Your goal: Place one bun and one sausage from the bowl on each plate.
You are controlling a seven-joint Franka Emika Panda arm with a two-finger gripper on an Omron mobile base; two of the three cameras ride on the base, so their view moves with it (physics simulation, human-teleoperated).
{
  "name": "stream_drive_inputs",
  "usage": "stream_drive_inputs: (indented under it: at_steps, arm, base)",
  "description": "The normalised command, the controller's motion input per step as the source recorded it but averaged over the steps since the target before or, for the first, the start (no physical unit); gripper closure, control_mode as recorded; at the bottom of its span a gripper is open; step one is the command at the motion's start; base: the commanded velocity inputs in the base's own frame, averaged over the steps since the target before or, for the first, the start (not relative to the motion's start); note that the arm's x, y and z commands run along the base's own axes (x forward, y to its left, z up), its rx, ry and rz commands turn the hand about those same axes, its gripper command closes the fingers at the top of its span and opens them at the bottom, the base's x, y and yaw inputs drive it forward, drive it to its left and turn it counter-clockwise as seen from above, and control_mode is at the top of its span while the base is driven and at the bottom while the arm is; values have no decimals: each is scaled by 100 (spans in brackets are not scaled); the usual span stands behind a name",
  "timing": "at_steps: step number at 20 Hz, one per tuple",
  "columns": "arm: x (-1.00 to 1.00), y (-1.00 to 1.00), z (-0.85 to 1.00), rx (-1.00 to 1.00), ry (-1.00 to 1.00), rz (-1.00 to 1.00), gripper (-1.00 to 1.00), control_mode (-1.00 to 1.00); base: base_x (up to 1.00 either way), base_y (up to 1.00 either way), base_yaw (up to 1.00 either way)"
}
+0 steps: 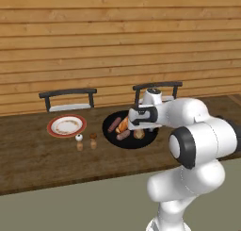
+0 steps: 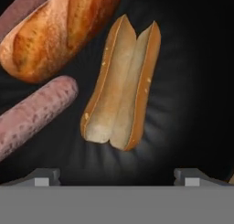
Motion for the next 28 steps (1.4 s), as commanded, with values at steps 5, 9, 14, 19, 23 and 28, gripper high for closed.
stream_drive_inputs:
  at_steps: [5,9,14,19,23,28]
  arm:
    - [2,3,-39,0,0,0,-100,-100]
    - [22,8,-9,-1,0,0,-100,-100]
    - [29,6,0,-4,0,0,-100,-100]
    - [47,0,-12,-5,0,0,-100,-100]
    - [20,0,-33,-1,0,0,-100,-100]
    - [-2,0,-19,0,1,0,-100,-100]
  base:
    - [0,0,0]
    - [0,0,0]
    - [0,0,0]
    - [0,0,0]
    - [0,0,0]
    - [0,0,0]
